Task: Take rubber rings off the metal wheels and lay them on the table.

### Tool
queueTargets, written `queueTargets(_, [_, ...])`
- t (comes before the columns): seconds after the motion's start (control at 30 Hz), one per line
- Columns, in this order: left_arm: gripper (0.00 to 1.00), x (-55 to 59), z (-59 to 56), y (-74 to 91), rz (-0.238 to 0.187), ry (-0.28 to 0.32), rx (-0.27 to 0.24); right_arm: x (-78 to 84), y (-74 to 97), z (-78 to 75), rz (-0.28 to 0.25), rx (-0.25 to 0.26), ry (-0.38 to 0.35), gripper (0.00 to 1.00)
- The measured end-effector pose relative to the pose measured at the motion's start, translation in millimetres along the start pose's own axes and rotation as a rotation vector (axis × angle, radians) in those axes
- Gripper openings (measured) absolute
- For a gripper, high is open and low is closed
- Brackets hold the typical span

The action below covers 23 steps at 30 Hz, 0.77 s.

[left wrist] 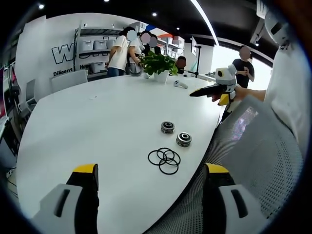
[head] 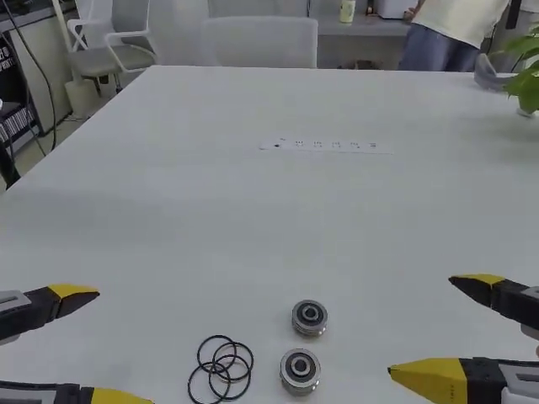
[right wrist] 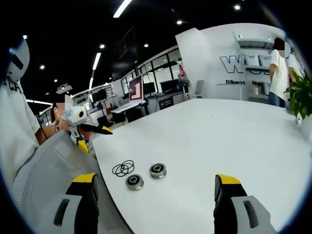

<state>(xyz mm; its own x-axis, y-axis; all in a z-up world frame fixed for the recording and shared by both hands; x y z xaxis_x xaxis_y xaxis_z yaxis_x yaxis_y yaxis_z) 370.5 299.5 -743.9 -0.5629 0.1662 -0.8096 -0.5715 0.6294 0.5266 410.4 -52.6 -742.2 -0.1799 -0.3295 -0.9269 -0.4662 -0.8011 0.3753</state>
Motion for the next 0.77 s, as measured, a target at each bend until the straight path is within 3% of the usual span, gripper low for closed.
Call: queueTargets(0.77, [0.87, 2.8, 9.5, 6.9, -0.01, 0.022, -0.039, 39.6, 3.1, 2.5, 0.106, 0.018, -0.058, 0.99])
Point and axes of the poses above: the centre of the closed fingertips' face, and the gripper's own axes: y roughly backward along the fingers, z roughly to its left, x roughly out of its underside, the point moved 7 cm from there along y, roughly backward along the fingers, and after that the axes turned 14 degrees about y, right-handed, at the moved point
